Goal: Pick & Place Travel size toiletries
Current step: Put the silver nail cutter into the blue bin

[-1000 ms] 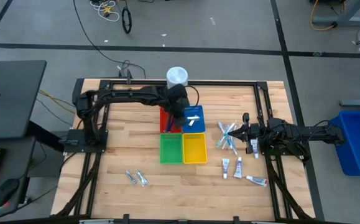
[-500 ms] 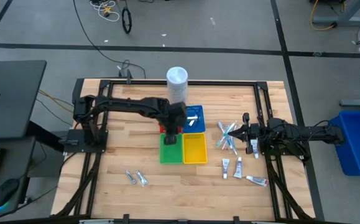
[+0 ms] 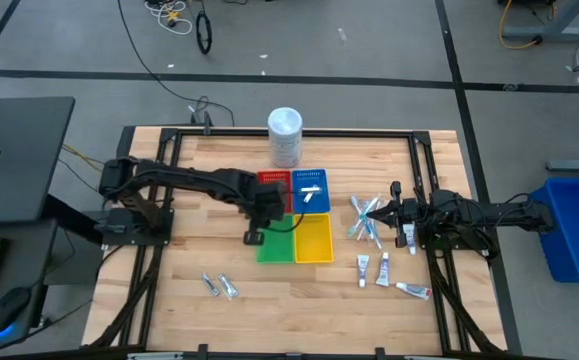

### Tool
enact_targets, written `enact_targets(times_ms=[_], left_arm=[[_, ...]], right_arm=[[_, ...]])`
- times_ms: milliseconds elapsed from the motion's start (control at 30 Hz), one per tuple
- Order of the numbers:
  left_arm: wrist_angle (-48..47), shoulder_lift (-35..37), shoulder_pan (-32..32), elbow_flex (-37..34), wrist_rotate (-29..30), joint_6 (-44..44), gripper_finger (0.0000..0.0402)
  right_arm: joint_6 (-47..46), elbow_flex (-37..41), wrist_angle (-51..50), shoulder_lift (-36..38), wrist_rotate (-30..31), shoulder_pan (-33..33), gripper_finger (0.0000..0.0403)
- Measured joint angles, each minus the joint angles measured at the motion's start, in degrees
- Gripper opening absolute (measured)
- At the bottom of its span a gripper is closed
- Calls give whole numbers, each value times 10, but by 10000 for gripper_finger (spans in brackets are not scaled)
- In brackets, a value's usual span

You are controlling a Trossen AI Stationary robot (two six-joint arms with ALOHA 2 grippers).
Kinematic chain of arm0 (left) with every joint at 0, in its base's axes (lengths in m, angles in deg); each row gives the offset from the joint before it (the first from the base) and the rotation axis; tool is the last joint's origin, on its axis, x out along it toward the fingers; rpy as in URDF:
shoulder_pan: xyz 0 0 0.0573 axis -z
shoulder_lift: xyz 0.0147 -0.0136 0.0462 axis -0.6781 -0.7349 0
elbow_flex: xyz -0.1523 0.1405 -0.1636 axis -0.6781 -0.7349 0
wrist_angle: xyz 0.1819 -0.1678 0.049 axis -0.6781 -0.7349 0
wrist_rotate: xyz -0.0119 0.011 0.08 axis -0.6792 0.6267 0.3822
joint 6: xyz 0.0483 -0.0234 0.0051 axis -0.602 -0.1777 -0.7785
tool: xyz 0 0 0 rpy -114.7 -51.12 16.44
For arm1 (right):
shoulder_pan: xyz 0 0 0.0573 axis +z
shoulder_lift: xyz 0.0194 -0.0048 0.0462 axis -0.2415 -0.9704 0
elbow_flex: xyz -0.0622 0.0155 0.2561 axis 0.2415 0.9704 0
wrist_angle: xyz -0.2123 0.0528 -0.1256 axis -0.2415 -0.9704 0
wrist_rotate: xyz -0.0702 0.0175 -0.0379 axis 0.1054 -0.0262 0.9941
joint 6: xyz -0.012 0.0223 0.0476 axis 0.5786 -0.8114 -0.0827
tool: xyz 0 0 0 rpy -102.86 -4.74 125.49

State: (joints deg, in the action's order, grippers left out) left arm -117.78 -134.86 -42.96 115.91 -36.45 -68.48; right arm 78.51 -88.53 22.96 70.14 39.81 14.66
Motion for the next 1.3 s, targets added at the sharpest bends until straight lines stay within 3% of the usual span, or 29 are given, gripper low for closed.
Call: enact_targets(times_ms=[500, 833, 1300], left_arm=[[3, 181, 66, -198, 0, 63, 14], [-1, 229, 134, -250, -2, 62, 5], [26, 236, 239, -300, 7, 44, 7]], right_arm=[[0, 0, 0, 0, 0, 0, 14], [0, 0, 1, 0, 0, 0, 13], [0, 0, 0, 0, 0, 0, 13]])
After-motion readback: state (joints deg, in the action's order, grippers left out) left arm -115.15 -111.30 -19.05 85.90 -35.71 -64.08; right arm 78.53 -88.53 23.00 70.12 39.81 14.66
